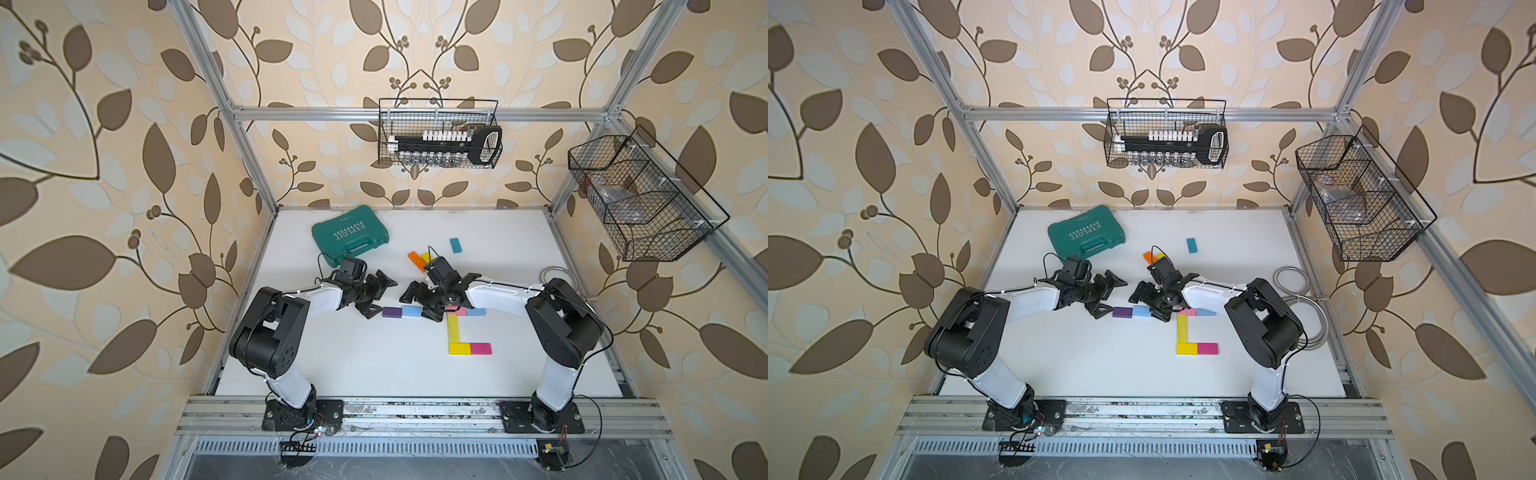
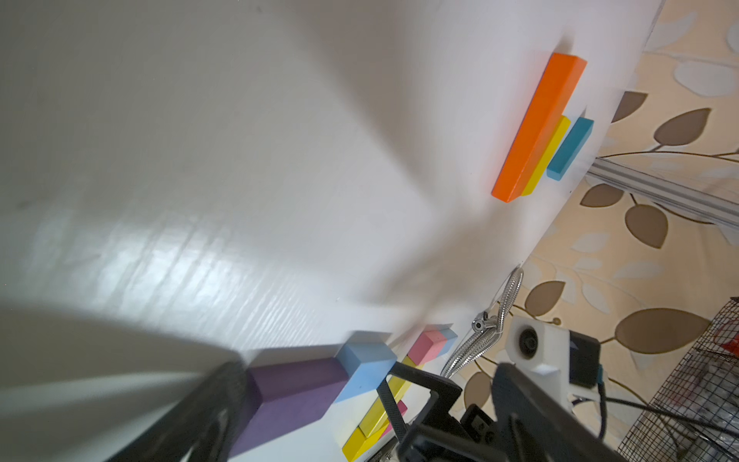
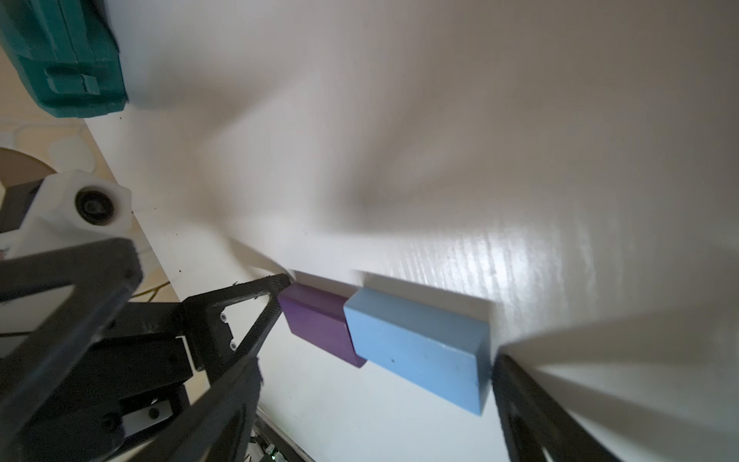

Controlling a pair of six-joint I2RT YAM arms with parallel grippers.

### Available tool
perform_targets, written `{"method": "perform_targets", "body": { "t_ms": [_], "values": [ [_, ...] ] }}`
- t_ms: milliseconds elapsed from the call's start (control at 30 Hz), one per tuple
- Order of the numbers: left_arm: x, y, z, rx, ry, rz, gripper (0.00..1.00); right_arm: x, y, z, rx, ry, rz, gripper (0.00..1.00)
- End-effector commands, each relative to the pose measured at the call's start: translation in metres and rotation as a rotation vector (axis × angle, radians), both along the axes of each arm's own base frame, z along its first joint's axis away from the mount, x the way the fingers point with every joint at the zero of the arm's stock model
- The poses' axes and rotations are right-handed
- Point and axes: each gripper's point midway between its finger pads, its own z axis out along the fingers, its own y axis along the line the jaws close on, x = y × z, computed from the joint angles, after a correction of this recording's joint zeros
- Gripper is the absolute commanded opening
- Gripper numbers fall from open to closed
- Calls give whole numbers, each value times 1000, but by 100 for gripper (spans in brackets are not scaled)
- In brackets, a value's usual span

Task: Assemble the letter c with building blocks
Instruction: Assemble the building block at the center of the board.

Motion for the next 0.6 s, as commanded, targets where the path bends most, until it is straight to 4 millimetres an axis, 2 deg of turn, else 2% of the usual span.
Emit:
{"method": "perform_targets", "body": {
  "t_ms": [0, 100, 267, 433, 567],
  "values": [
    [1, 0, -2, 33, 6, -7, 99, -3, -7, -10, -50, 32, 1, 89],
    [5, 7, 2, 64, -7, -13, 99, -5, -20, -4, -109, 6, 10, 89],
    [17, 31, 19, 111, -54, 0, 99, -7, -42, 8, -263, -27, 64, 89],
    [18, 41, 34, 188, -82, -62, 99, 1, -50, 15, -404, -64, 115, 88],
    [16, 52, 40, 218, -81, -77, 99, 13, -47, 22, -487, -111, 178, 88]
  ]
}}
